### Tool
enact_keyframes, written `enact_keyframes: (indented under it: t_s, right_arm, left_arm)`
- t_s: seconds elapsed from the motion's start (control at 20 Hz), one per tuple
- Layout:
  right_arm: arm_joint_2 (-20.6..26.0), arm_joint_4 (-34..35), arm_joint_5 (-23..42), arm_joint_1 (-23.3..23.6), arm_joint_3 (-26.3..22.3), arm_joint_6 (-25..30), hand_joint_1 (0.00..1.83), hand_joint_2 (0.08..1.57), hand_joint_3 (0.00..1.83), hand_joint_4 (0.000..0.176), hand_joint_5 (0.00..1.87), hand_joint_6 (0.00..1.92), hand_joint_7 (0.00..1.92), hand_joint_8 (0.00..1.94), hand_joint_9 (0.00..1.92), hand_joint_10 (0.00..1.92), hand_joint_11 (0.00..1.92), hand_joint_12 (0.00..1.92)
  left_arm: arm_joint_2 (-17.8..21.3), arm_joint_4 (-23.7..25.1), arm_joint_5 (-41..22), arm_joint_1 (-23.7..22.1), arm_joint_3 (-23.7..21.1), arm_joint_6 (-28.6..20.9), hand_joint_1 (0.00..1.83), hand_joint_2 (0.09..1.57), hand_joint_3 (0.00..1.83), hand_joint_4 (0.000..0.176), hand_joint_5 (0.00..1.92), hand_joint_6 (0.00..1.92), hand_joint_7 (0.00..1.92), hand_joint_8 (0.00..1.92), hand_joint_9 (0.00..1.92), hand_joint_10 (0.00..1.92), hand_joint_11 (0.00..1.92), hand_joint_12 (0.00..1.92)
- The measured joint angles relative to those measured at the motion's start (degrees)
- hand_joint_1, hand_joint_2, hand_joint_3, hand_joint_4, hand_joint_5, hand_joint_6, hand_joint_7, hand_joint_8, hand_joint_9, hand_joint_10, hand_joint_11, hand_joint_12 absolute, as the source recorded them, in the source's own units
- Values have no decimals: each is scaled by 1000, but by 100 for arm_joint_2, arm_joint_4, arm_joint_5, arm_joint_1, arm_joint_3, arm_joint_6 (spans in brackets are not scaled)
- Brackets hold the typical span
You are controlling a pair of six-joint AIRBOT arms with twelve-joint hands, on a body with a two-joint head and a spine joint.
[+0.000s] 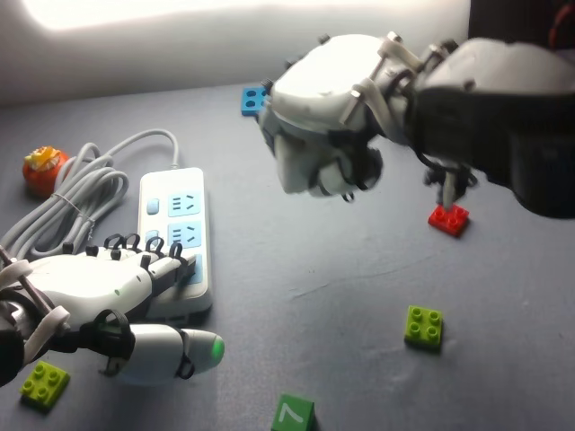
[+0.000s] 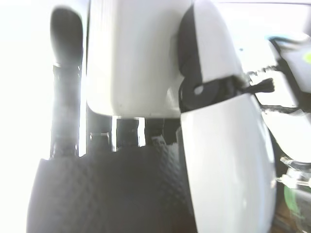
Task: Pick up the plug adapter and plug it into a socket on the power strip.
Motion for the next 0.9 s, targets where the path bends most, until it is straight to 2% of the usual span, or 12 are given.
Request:
enact_keyframes:
  t_s: [0.05,0.1,0.15,0.3,0.4,0.55,0.65,0.8,0.9]
  right_arm:
    - [-111,638,284,125,7,-892,1220,1126,1,0,878,1116,1050,938,1118,581,722,1320]
    - [-240,894,662,168,26,-1414,1224,1125,0,0,873,1123,1065,917,1130,582,747,1304]
    - [-352,1012,975,181,61,-1495,1222,1128,1,0,866,1132,1058,930,1129,582,746,1304]
    - [-570,1388,1672,275,66,-1502,1222,1129,1,0,864,1134,1057,933,1129,582,747,1305]
    - [-765,1386,2116,452,72,-1508,1225,1122,0,0,885,1101,1068,912,1128,575,751,1298]
    - [-1069,1502,2312,577,166,-1510,1228,1116,0,0,895,1096,1083,880,1138,561,770,1283]
    - [-1412,2205,2481,658,481,-1403,1226,1124,1,0,873,1118,1067,918,1134,545,766,1280]
    - [-1722,2378,2538,675,855,-778,1228,1122,0,0,881,1093,1071,920,1128,541,727,1316]
    - [-1934,2625,2505,800,1213,-758,1226,1124,1,0,876,1095,1062,942,1127,544,734,1321]
  left_arm:
    - [0,0,0,2,0,0,0,1209,0,0,72,12,66,13,49,13,18,9]
    - [0,2,2,7,0,0,0,1212,0,0,86,15,74,13,56,14,26,13]
    - [0,2,2,7,0,2,0,1214,0,0,88,14,75,12,56,12,22,12]
    - [0,4,2,7,0,2,0,1214,0,0,89,13,75,11,57,12,21,11]
    - [0,4,20,7,13,2,0,1215,0,0,79,6,74,8,57,9,11,8]
    - [0,7,26,7,13,2,0,1212,0,0,77,9,69,7,50,6,4,2]
    - [0,11,26,17,13,4,0,1217,1,0,83,10,77,9,56,8,8,4]
    - [0,26,50,17,17,2,0,1220,2,0,62,1,51,0,37,1,0,0]
    - [0,26,66,17,24,7,0,1211,0,0,101,14,95,16,83,17,49,22]
